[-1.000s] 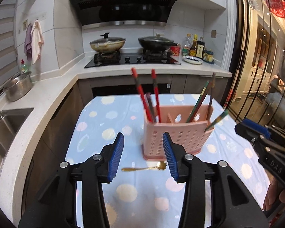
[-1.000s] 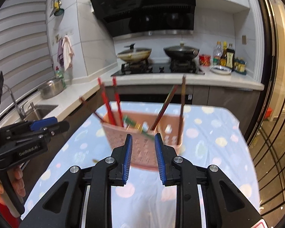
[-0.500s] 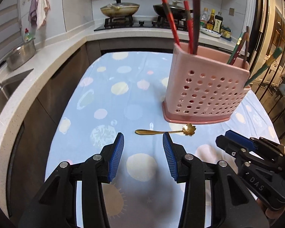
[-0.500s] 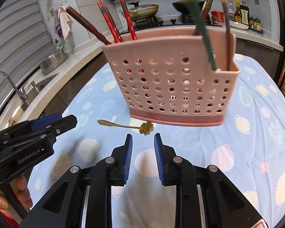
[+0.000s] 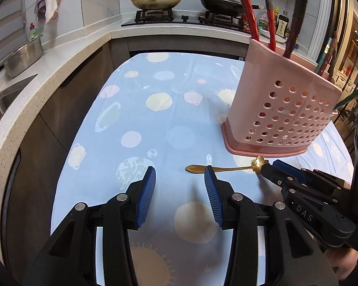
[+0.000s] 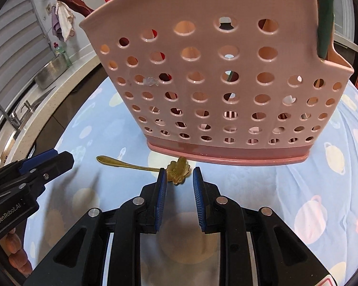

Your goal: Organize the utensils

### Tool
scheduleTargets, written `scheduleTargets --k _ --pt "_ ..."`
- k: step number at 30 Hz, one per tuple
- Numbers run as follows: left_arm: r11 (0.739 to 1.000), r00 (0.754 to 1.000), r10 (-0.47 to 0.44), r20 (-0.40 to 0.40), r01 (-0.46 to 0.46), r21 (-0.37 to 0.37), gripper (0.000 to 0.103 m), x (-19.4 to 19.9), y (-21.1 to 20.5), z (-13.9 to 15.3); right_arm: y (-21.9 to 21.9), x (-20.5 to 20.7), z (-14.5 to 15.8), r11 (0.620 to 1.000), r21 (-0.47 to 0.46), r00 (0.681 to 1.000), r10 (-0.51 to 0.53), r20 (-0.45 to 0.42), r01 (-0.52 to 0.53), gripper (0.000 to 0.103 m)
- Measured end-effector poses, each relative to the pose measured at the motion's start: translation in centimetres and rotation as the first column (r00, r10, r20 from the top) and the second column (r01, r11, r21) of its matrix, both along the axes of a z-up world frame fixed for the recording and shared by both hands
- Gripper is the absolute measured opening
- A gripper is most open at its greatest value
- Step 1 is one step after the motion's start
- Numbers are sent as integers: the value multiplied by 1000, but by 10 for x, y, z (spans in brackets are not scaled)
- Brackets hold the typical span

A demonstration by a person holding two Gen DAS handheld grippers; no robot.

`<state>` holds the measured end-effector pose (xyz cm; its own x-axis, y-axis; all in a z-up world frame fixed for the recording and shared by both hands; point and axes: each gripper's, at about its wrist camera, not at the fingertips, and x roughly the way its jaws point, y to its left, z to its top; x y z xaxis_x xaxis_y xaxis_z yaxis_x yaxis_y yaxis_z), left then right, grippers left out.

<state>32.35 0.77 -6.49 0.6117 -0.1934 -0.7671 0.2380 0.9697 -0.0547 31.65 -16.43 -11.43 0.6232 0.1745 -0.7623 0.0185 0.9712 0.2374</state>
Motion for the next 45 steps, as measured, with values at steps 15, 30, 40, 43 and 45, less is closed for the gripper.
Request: scheduleTargets --k 15,30,40,43,45 --pt "1000 1000 -9 -7 9 -9 41 -3 0 1 -8 -16 15 1000 11 999 -9 51 8 2" --pt "995 990 -84 109 90 -51 47 -64 -27 57 -52 -109 137 994 -46 956 -82 280 99 2" --pt "989 981 -125 150 134 -57 48 -87 -48 78 -100 -133 205 925 -276 914 -143 380 259 2" --pt "991 980 -116 159 125 -49 48 -86 -51 83 -107 -111 206 908 -323 922 -141 361 266 1" --pt "993 981 -107 162 115 -42 48 -85 -51 86 -108 -93 200 900 -351 932 -138 336 260 1"
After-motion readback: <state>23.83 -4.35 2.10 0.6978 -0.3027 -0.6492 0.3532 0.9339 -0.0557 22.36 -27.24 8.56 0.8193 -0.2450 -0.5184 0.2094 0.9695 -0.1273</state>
